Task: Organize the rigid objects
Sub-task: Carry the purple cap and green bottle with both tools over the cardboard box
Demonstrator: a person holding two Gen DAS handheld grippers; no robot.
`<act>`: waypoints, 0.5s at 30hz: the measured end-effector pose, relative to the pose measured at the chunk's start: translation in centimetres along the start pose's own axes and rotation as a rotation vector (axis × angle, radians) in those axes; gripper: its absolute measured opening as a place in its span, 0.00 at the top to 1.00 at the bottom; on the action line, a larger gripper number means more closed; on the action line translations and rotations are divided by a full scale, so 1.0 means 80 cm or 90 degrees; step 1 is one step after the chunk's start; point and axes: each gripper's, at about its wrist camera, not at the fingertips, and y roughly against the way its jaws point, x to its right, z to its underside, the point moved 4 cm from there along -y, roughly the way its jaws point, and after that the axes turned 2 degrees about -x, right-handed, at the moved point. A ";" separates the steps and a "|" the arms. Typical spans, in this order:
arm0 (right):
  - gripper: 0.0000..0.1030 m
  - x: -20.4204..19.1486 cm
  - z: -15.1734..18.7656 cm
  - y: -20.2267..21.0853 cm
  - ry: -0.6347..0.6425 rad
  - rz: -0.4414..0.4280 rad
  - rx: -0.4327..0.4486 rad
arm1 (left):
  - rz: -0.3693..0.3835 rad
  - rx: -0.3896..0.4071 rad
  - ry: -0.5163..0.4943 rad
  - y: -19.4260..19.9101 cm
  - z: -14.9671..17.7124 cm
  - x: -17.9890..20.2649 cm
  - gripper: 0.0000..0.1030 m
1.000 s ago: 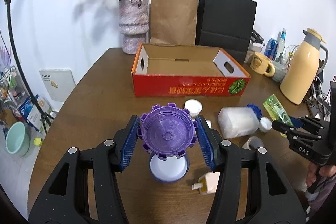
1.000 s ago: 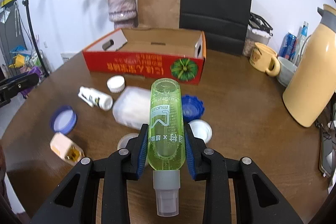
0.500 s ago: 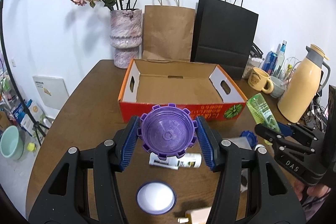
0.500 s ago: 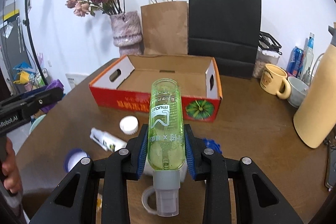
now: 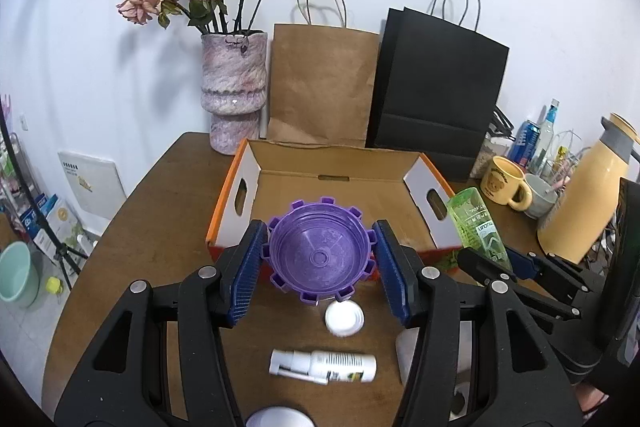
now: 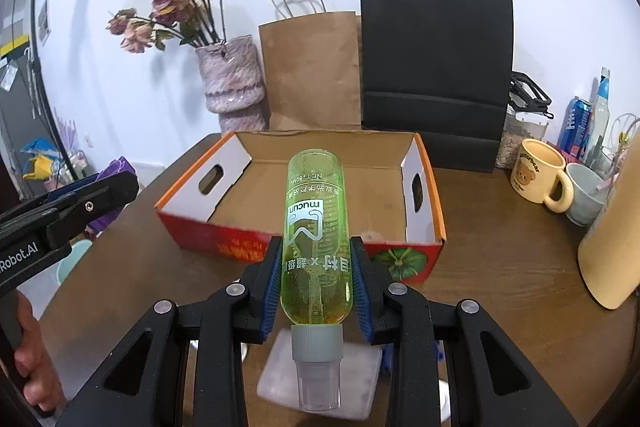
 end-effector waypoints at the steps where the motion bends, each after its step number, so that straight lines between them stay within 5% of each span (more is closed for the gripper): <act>1: 0.66 0.001 -0.004 -0.005 -0.002 -0.001 0.001 | -0.001 0.000 0.003 -0.006 -0.003 -0.001 0.51; 15: 0.66 0.021 -0.047 -0.064 -0.023 0.007 -0.016 | -0.020 -0.015 0.010 -0.075 -0.036 0.001 0.51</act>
